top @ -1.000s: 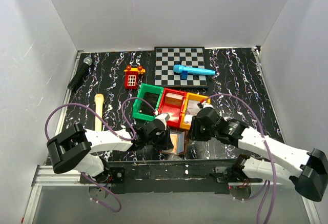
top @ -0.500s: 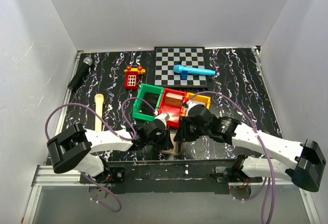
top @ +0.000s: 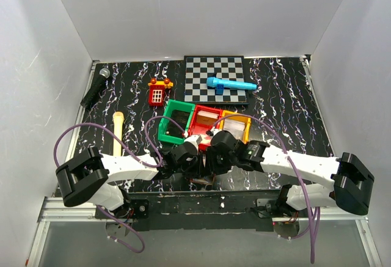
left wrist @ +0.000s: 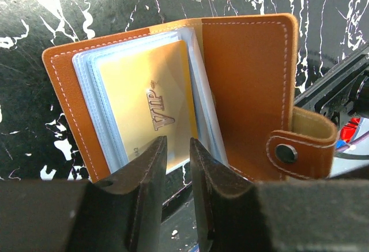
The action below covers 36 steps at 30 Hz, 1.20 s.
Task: Take the credit cards out of the card holder
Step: Open the credit card from the card holder.
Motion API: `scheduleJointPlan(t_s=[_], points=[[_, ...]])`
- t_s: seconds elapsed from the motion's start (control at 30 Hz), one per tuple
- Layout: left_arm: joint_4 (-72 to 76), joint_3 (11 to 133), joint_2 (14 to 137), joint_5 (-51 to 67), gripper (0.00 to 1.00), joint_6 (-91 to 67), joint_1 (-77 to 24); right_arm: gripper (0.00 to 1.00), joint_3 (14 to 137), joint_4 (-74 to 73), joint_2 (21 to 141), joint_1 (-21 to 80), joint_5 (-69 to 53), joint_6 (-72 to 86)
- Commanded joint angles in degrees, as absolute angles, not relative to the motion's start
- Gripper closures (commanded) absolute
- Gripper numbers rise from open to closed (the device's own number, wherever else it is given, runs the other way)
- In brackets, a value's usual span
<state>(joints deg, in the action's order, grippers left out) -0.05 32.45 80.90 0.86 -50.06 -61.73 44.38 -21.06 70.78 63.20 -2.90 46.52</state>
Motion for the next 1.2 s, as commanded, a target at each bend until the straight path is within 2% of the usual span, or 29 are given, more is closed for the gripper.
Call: scheduleJointPlan(t_s=[0.0, 0.2, 0.67, 0.83, 1.17], points=[[-2.03, 32.43, 78.32, -1.41, 0.76, -49.04, -62.05, 0.69, 46.93, -24.25, 69.96, 64.42, 2.37, 47.28], [1.48, 32.78, 75.24, -0.27, 0.71, -46.94, -62.05, 0.61, 46.23, -26.81, 66.19, 64.60, 5.45, 49.30], [3.52, 38.14, 82.43, 6.76, 0.63, -43.68, -62.49, 0.60, 45.09, -27.33, 63.28, 64.60, 4.84, 48.87], [3.69, 39.81, 84.90, 7.56, 0.62, -43.33, -62.49, 0.67, 43.07, -27.16, 61.35, 64.86, 4.83, 49.22], [4.48, 41.31, 88.59, 9.58, 0.60, -43.15, -62.49, 0.89, 39.20, -28.91, 61.96, 64.16, 10.63, 53.08]])
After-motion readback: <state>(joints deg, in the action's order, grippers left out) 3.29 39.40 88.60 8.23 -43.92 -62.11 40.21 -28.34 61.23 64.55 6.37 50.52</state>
